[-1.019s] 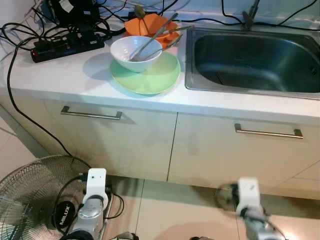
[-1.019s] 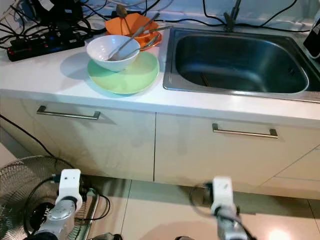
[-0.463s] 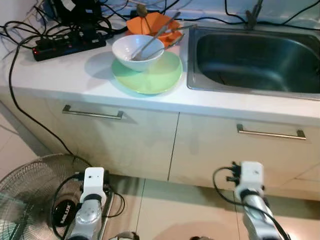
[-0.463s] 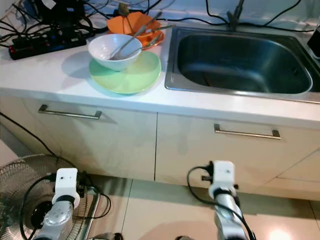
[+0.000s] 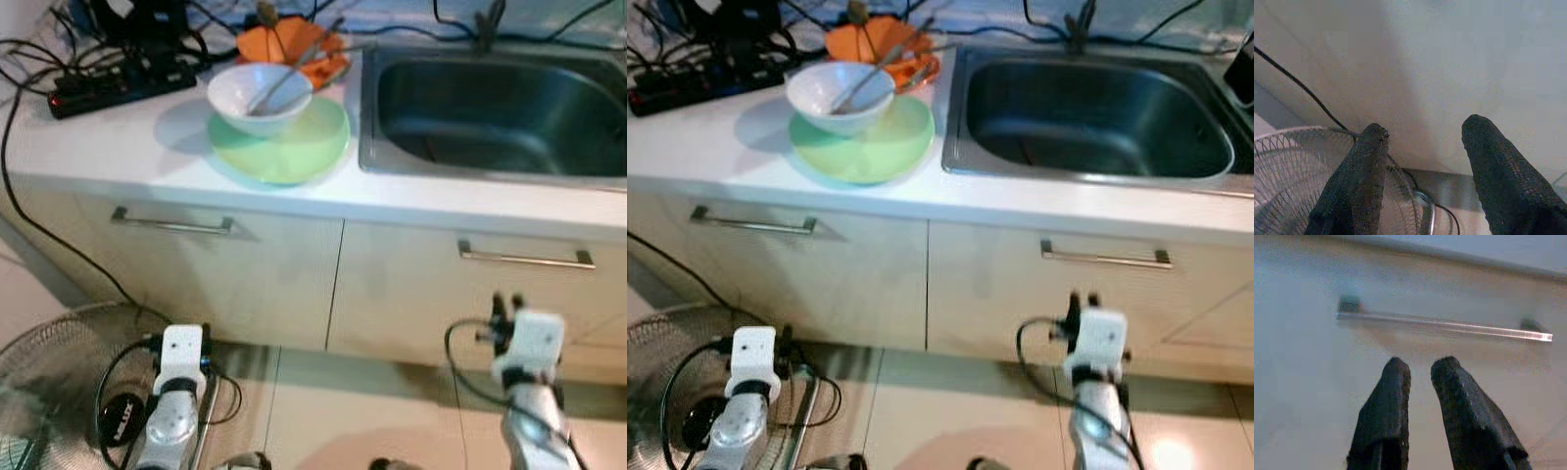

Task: Kitchen organization

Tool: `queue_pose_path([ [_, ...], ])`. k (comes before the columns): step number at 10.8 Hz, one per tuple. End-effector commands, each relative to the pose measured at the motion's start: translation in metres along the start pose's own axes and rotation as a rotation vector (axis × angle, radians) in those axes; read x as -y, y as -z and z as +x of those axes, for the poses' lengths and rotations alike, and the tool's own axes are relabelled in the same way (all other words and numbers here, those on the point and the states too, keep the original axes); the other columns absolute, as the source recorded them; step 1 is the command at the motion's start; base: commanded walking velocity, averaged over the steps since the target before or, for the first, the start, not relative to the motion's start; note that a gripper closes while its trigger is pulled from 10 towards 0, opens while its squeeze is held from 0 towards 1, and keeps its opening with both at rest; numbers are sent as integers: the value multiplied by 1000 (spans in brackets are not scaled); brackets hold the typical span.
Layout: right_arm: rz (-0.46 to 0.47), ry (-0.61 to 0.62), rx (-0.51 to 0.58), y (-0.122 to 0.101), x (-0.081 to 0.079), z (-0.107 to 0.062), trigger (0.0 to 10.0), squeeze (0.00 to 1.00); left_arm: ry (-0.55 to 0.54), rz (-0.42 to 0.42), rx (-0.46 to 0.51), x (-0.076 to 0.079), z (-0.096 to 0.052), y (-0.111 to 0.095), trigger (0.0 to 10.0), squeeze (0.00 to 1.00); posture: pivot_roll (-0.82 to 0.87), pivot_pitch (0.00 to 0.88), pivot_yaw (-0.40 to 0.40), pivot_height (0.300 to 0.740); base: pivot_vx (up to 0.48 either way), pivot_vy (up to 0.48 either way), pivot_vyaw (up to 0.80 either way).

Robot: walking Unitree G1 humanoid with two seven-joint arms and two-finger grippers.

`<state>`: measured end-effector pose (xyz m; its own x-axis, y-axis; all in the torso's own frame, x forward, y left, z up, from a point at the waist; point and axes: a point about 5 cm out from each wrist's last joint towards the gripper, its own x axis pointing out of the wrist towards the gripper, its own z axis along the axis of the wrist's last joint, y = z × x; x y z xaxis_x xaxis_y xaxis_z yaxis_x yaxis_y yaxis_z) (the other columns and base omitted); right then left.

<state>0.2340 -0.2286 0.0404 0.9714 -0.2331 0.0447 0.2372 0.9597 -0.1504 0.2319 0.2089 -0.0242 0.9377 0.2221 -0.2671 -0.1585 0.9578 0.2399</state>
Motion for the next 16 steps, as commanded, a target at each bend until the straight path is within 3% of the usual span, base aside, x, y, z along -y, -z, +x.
queue_pose_path([
  [1, 14, 27, 16, -8, 1, 2, 10000, 0, -14, 23, 11, -4, -4, 3, 10000, 0, 27, 131, 24, 740, 0, 0, 0],
  [2, 18, 22, 48, -19, -1, 7, 10000, 0, -24, 25, 34, -4, -4, 1, 10000, 0, 31, 132, 22, 740, 0, 0, 0],
  [3, 27, 15, 76, -31, -4, 12, 10000, 0, -99, 26, 427, -52, 1, -70, 10000, 0, 38, 135, 17, 740, 0, 0, 0],
  [4, 33, 14, 92, -38, -6, 16, 10000, 0, -110, 30, 564, -64, -8, -107, 10000, 0, 41, 138, 15, 740, 0, 0, 0],
  [6, 46, -22, 152, -62, -18, 23, 10000, 0, -80, 8, 649, -64, -8, -138, 10000, 0, 46, 144, 10, 740, 0, 0, 0],
  [8, 59, -33, 183, -76, -23, 27, 10000, 0, -14, 13, 647, -56, -13, -159, 10000, 0, 46, 143, 11, 740, 0, 0, 0],
  [11, 76, -61, 262, -109, -31, 45, 10000, 0, 109, 31, 678, -39, 1, -194, 10000, 0, 38, 128, 11, 740, 0, 0, 0],
  [13, 97, -95, 287, -122, -43, 55, 10000, 0, 143, 29, 689, -30, 9, -213, 10000, 0, 42, 114, 11, 740, 0, 0, 0],
  [15, 154, -160, 333, -146, -69, 71, 10000, 0, 221, -2, 732, -5, 16, -242, 10000, 0, 49, 91, 13, 740, 0, 0, 0],
  [16, 156, -170, 334, -149, -74, 74, 10000, 0, 230, -9, 735, 0, 18, -247, 10000, 0, 50, 89, 13, 740, 0, 0, 0],
])
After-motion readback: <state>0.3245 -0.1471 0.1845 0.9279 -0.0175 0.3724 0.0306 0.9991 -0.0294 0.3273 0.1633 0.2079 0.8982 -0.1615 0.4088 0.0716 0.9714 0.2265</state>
